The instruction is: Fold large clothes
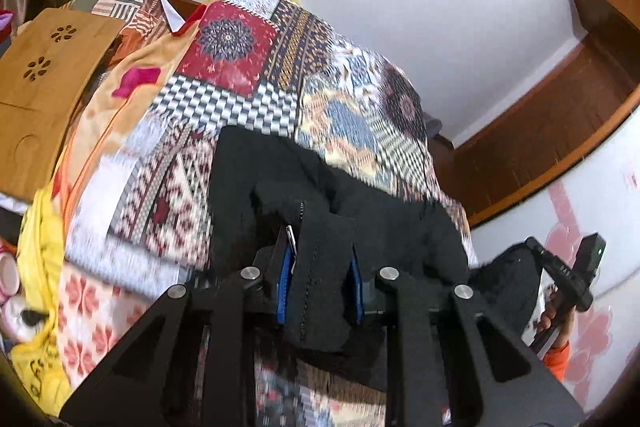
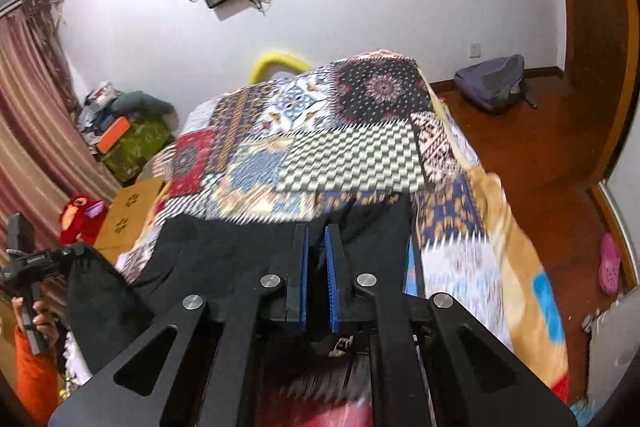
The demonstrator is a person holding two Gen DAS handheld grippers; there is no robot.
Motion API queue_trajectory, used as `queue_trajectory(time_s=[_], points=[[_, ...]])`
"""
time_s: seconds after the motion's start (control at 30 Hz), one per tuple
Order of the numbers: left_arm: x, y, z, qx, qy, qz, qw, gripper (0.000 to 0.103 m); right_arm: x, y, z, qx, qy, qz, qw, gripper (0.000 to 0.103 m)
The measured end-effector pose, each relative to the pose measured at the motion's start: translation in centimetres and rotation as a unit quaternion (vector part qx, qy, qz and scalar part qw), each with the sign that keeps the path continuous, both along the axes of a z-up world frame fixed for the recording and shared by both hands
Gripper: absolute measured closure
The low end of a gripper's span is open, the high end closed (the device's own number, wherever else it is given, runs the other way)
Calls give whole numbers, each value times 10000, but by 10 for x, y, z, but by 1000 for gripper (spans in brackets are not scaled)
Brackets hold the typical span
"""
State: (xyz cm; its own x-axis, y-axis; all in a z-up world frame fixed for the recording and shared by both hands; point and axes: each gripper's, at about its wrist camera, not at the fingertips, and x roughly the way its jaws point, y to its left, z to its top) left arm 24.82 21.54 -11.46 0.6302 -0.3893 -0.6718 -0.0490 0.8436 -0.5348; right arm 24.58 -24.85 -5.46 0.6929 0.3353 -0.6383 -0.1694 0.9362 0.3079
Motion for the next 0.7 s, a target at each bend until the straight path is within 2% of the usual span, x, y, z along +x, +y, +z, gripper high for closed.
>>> queue_trajectory(time_s=[0.07, 0.2, 0.27, 0.33, 0.43, 0.53, 0.6, 0.7], points=[[22, 6, -6, 7, 61, 131, 9999, 80, 27, 0, -10, -204, 42, -181, 9996, 97], [72, 13, -28, 289, 287, 426, 9983, 80, 77, -8, -44, -233, 443, -453, 9977, 99], [98, 17, -50, 465, 492, 548, 9962, 80, 100, -11, -66, -516, 636, -682, 9943, 102], [118, 19, -72, 639, 694, 576, 9939, 80, 120, -21, -88, -473, 960, -829, 9908, 102], [140, 23, -106, 620, 1047, 602, 9907, 79, 136, -32, -114, -493, 1289, -1003, 9853, 102], [160, 19, -132, 660, 1369, 513, 9871, 77, 132, -36, -119, -460, 1328, -1019, 9848, 102], [167, 14, -136, 802, 1467, 446, 9849, 77, 125, -33, -111, -469, 1239, -973, 9864, 102], [172, 4, -127, 1162, 1496, 380, 9812, 76, 114, -23, -83, -710, 856, -921, 9895, 102]])
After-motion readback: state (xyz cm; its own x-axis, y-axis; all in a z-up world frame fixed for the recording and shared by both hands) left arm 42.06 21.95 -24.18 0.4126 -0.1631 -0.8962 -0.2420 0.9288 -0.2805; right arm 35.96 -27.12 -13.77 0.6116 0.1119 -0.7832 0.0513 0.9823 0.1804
